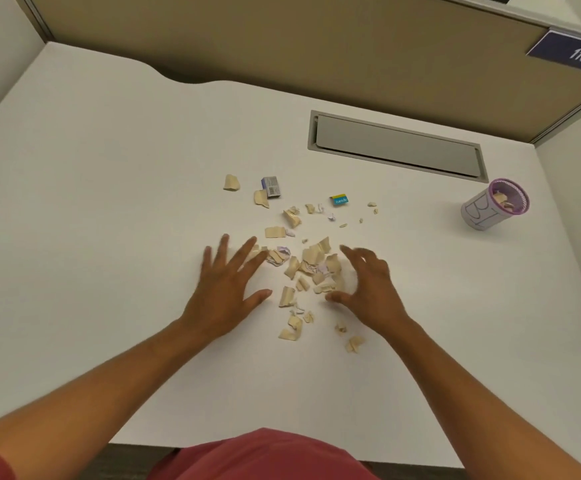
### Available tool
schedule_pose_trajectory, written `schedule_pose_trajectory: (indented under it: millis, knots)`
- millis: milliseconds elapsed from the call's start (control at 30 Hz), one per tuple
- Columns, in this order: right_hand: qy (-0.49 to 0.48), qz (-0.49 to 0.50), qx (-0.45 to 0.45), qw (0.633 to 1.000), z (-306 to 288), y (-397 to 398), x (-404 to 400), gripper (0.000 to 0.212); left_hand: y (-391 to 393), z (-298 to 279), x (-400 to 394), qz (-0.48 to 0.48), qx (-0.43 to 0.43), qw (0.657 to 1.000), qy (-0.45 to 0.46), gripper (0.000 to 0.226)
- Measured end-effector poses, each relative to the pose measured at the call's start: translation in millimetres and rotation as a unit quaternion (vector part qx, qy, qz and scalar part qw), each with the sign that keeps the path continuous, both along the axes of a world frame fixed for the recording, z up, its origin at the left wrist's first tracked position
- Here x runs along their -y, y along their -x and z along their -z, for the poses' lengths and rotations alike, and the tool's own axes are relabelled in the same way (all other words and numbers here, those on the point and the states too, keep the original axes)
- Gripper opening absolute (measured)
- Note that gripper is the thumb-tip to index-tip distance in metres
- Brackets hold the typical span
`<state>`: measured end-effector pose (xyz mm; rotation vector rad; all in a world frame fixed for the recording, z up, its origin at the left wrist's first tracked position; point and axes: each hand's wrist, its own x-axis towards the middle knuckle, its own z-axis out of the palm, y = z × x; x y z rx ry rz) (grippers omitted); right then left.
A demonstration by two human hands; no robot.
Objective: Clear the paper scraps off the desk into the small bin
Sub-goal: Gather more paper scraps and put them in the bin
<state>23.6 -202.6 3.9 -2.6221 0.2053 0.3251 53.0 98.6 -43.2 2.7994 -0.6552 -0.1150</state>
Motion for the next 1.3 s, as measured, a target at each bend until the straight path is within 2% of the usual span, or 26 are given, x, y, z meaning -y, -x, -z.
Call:
schedule_pose_trajectory:
  millis: [67,100,200,267,467,567,600,667,767,900,967,1067,1133,1300]
  knots:
    - [-0.019,0.063,-0.056,0.996,3,8,4,0.107,7,7,-12,-0.071,-0.021,0.996,-0.042,0.087]
    - [-0.044,0.089,-0.075,0.992,6,10,2,0.105,12,13,-15,-0.102,-0.037,0.993,-0.049,0.091]
    - [-0.11,0.132,-0.049,0.984,15,6,-16,0.081,24,26,-4,-0.126,-0.067,0.989,-0.046,0.095]
    - [-0.14,0.144,-0.025,0.979,16,-5,-33,0.073,22,27,15,-0.123,-0.068,0.99,-0.024,0.095]
    - [-0.13,0.093,0.034,0.987,8,-25,-55,0.073,-2,6,76,-0.078,-0.091,0.99,0.072,0.088]
    - [-0.069,0.018,0.056,0.996,1,-28,-45,0.086,-13,-7,71,-0.046,-0.108,0.984,0.136,0.088]
    - [-0.039,-0.016,0.049,0.998,-1,-30,-42,0.093,-15,-10,65,-0.032,-0.099,0.988,0.114,0.09]
    - [0.027,-0.087,0.015,0.996,-4,-34,-41,0.106,-18,-14,53,-0.008,-0.076,0.997,0.011,0.093]
    - [0.115,-0.166,-0.032,0.979,-2,-40,-47,0.108,-19,-22,50,-0.005,-0.083,0.993,-0.082,0.093]
    - [0.162,-0.186,-0.05,0.968,2,-46,-61,0.088,-25,-35,63,-0.018,-0.092,0.987,-0.127,0.077]
    - [0.158,-0.177,-0.042,0.971,3,-43,-68,0.072,-26,-40,67,-0.03,-0.097,0.989,-0.11,0.061]
    - [0.129,-0.157,0.01,0.979,2,-34,-74,0.038,-26,-43,72,-0.054,-0.097,0.993,-0.04,0.029]
    - [0.133,-0.157,0.035,0.978,2,-27,-75,0.022,-27,-42,75,-0.058,-0.101,0.993,0.006,0.023]
    - [0.143,-0.17,0.061,0.973,7,-25,-67,0.013,-27,-41,82,-0.098,-0.126,0.979,0.128,0.018]
